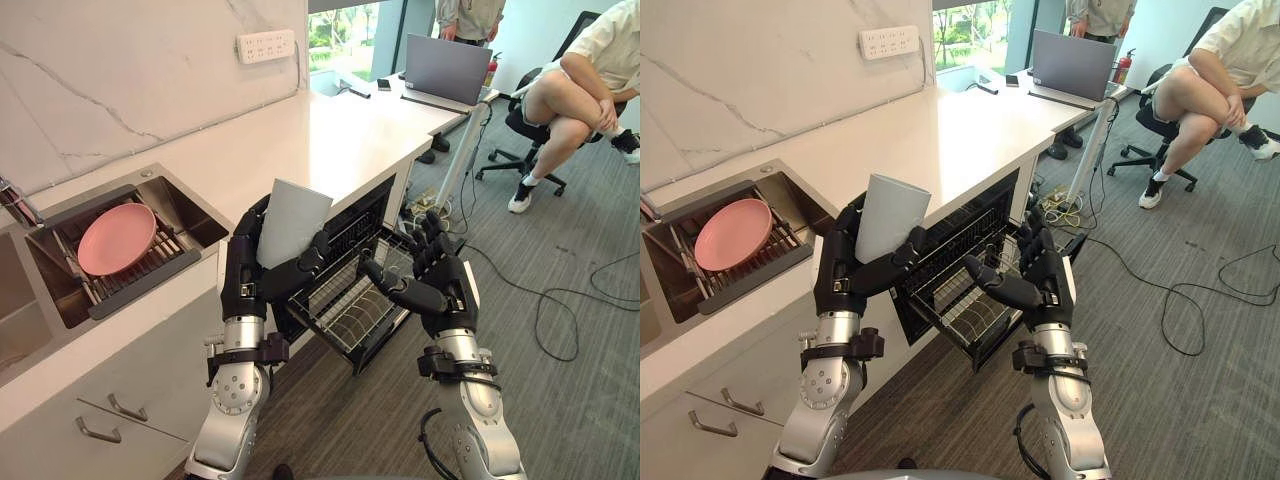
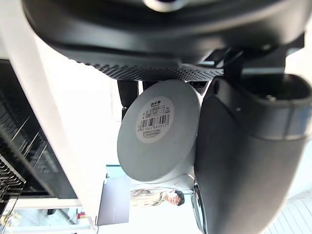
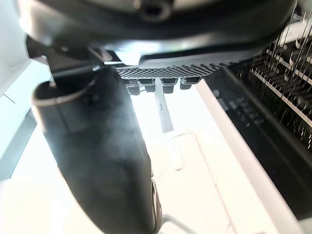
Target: Walk over to the sink, pick up the cup, carry it to the dishwasher, place the cup inside the dishwasher, then close the dishwasher door
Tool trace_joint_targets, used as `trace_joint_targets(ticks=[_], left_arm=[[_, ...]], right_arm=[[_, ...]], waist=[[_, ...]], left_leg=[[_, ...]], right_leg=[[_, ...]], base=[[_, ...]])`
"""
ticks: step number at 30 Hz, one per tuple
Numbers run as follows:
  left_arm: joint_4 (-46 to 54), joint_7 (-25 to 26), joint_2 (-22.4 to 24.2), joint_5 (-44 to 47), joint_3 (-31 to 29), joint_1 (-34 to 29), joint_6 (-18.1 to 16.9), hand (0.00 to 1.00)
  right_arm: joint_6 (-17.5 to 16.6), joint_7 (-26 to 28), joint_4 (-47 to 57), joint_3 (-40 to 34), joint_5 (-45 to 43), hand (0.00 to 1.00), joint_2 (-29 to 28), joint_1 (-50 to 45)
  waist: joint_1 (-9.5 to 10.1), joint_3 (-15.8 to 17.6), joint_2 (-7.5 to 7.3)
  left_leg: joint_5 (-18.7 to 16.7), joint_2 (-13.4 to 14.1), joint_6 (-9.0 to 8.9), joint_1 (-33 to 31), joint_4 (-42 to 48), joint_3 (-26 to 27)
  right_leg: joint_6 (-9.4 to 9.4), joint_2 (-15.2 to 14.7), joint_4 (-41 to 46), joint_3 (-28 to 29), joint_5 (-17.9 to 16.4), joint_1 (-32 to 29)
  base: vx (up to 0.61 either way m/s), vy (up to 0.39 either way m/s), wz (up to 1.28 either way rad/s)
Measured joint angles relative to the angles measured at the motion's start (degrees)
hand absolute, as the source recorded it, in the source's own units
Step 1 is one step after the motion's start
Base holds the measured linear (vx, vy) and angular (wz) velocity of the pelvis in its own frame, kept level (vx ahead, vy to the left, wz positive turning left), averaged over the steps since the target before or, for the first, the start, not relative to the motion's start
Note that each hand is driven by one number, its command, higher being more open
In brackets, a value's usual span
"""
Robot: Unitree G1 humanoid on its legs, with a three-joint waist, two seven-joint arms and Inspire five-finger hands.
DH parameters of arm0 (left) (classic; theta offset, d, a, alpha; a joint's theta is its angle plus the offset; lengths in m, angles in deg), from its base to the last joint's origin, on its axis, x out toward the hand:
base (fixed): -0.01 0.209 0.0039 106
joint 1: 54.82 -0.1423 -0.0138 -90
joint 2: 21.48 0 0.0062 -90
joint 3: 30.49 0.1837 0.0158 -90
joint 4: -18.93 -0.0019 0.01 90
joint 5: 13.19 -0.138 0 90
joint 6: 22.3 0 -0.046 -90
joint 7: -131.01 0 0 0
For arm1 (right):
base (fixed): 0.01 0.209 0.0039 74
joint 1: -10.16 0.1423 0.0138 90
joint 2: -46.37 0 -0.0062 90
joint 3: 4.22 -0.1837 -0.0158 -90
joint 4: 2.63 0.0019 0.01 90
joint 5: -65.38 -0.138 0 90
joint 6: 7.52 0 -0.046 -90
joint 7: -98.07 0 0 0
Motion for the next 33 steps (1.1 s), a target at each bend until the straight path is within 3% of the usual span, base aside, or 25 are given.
trace_joint_targets(ticks=[11,33], left_arm=[[-4.2,0.51,-0.31,-7.86,0.45,3.58,0.08,0.0],[-5.06,0.53,-0.53,-10.63,7.46,3.88,0.3,0.0]], right_arm=[[-0.07,2.31,0.34,5.34,-9.12,1.0,1.76,4.46],[-0.07,3.64,-0.32,10.95,-13.11,1.0,1.62,4.82]], waist=[[-0.27,-1.11,0.18],[-0.36,-2.83,0.73]], left_leg=[[0.21,-0.14,0.19,-0.54,-0.62,0.47],[1.16,-0.53,0.45,-0.49,-1.27,-0.19]], right_leg=[[0.07,-0.04,-1.5,0.46,0.57,-0.38],[0.18,-0.36,-1.61,-0.18,0.78,-0.34]], base=[[0.0,0.003,-0.02],[0.0,-0.001,0.01]])
